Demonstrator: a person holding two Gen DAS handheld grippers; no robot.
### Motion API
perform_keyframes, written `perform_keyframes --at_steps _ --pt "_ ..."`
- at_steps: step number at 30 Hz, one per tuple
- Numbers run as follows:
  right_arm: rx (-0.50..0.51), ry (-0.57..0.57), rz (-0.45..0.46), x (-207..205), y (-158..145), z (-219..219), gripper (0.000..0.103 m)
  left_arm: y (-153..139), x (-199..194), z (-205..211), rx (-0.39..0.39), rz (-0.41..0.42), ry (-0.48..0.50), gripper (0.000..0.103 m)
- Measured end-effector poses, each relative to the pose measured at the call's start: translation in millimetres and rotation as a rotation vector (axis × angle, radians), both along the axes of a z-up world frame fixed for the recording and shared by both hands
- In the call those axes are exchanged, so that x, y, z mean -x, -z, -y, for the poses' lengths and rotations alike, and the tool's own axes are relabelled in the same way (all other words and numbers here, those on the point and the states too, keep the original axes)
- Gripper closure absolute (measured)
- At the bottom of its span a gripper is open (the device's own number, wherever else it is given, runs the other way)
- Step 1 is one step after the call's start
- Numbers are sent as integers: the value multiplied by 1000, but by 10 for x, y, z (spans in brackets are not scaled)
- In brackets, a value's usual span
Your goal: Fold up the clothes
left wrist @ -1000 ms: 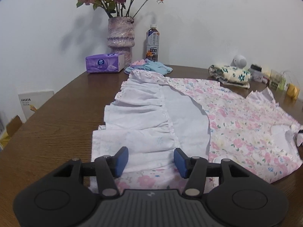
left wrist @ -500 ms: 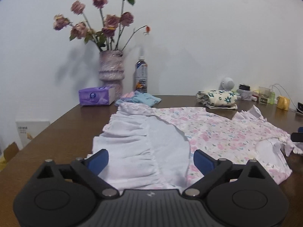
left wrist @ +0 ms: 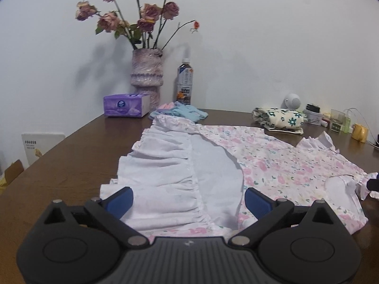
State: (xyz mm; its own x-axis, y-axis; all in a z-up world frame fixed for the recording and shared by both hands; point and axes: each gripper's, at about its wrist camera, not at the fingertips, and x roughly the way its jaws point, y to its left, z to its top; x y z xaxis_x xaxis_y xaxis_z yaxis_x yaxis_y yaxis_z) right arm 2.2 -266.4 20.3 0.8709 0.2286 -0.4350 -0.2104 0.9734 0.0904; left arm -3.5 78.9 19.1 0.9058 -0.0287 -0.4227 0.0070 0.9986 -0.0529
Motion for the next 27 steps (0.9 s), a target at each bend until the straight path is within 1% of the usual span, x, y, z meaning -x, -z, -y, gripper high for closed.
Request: perform_keyframes --at_steps 3,18,27 --pt "-3 5 -14 -17 6 9 4 -4 5 -13 4 -3 -1 2" --pt "25 19 -11 -20 8 -27 3 5 9 -51 32 -3 1 2" --pt "10 39 -18 -29 17 2 3 4 20 -74 55 2 -2 2"
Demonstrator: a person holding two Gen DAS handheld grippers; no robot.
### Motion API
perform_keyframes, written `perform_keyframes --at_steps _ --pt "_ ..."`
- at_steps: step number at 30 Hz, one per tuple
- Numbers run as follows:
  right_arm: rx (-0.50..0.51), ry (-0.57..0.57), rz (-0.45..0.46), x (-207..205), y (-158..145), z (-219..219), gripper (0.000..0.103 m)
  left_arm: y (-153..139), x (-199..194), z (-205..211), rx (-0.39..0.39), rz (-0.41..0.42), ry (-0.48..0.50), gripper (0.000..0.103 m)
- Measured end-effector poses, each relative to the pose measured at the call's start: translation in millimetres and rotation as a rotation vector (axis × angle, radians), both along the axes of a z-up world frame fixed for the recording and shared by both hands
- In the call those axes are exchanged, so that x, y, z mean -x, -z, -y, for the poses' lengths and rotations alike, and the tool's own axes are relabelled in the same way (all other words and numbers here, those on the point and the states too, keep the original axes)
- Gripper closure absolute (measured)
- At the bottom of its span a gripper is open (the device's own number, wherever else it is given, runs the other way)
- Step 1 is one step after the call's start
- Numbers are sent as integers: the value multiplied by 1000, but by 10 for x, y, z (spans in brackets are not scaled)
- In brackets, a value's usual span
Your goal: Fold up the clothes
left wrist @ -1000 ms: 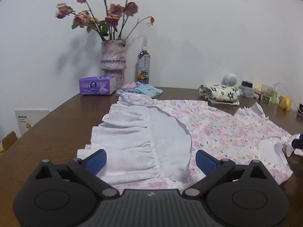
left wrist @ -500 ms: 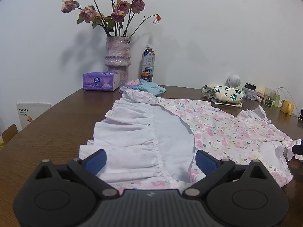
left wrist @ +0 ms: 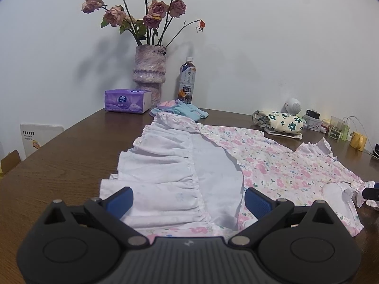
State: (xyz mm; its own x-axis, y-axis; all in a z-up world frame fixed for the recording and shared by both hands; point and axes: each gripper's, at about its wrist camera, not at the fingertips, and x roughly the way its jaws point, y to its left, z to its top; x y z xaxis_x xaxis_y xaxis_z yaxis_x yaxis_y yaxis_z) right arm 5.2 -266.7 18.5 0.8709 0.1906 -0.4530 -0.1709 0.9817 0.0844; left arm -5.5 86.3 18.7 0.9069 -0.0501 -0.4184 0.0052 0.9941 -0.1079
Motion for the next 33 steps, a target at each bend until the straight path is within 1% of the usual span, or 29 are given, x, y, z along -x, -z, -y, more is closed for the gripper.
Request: perform_keyframes --at_steps 5,33 --pt "17 -1 -7 -10 2 -24 3 0 2 -3 1 3 -3 2" --pt "12 -4 -8 -8 4 -20 1 1 -5 -29 15 -4 -16 2"
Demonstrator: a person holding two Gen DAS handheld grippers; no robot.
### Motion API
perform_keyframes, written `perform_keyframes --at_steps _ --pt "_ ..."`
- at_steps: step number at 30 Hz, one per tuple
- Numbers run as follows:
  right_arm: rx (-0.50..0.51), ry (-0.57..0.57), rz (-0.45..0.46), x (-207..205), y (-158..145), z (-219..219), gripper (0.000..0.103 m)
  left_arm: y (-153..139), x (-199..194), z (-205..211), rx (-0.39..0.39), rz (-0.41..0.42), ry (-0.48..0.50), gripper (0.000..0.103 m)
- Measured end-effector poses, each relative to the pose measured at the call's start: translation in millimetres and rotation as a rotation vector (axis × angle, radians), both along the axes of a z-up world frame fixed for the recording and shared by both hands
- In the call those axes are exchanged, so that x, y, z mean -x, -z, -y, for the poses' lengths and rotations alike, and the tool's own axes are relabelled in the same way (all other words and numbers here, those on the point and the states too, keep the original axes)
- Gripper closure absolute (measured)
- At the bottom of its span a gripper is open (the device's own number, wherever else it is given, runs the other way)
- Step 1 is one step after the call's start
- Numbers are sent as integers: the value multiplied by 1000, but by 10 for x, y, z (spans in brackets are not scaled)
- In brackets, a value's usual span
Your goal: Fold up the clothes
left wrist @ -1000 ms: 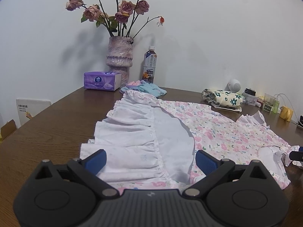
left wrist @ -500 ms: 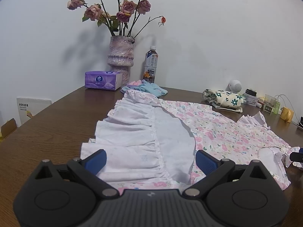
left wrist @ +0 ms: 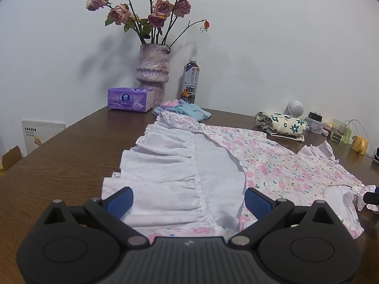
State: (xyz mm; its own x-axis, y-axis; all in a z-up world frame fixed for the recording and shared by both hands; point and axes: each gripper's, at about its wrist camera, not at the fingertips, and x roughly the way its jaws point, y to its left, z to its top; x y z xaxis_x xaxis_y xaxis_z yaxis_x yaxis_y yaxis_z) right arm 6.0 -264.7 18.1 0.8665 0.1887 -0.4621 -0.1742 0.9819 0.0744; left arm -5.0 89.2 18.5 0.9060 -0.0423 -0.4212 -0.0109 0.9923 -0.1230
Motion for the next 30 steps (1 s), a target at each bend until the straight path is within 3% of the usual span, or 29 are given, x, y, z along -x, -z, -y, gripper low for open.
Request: perform_keyframes --at_steps 30 --pt "-8 0 -4 -11 4 21 1 0 -5 -12 7 -4 -5 2"
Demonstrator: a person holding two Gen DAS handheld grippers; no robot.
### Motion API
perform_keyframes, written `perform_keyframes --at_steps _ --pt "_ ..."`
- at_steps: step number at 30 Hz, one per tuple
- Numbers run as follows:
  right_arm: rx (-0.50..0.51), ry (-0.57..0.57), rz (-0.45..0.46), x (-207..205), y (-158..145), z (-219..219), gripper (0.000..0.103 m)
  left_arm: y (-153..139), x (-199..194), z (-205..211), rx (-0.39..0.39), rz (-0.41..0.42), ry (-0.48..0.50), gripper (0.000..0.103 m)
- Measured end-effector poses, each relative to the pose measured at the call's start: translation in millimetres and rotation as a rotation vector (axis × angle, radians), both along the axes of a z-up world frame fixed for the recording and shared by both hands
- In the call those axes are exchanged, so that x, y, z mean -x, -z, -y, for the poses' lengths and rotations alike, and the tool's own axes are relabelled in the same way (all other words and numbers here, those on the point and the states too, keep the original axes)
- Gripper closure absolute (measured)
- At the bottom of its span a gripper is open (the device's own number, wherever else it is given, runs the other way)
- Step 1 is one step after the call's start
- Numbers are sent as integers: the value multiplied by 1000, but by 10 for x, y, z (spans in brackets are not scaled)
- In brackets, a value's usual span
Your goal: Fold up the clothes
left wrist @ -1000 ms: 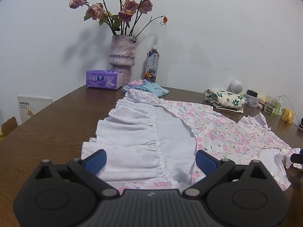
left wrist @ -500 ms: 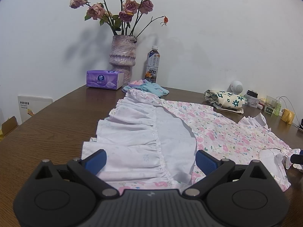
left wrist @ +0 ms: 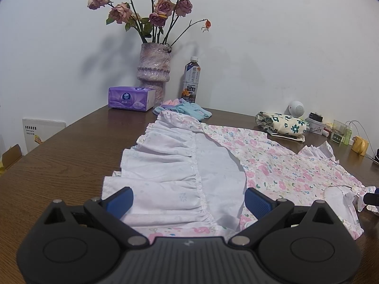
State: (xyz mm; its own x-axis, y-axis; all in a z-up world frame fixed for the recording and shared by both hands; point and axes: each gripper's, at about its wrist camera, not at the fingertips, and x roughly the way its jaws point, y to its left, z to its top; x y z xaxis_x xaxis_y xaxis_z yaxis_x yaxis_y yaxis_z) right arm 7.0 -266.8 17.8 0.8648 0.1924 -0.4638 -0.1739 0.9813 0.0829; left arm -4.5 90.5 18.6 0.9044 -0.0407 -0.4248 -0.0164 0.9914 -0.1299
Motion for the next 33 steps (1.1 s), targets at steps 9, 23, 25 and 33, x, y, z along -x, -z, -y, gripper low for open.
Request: perform_keyframes --at_steps 9,23,25,33 --pt "-3 -3 -4 -10 1 -4 1 8 -15 -26 14 -8 5 2" --pt "-21 -2 -10 -17 4 19 1 11 -45 -46 32 -30 3 2" --pt "-25 -3 -10 -19 5 24 1 14 -50 -45 34 -34 2 2" --pt "-35 0 -9 -21 10 37 1 22 -65 -49 37 -49 -1 2"
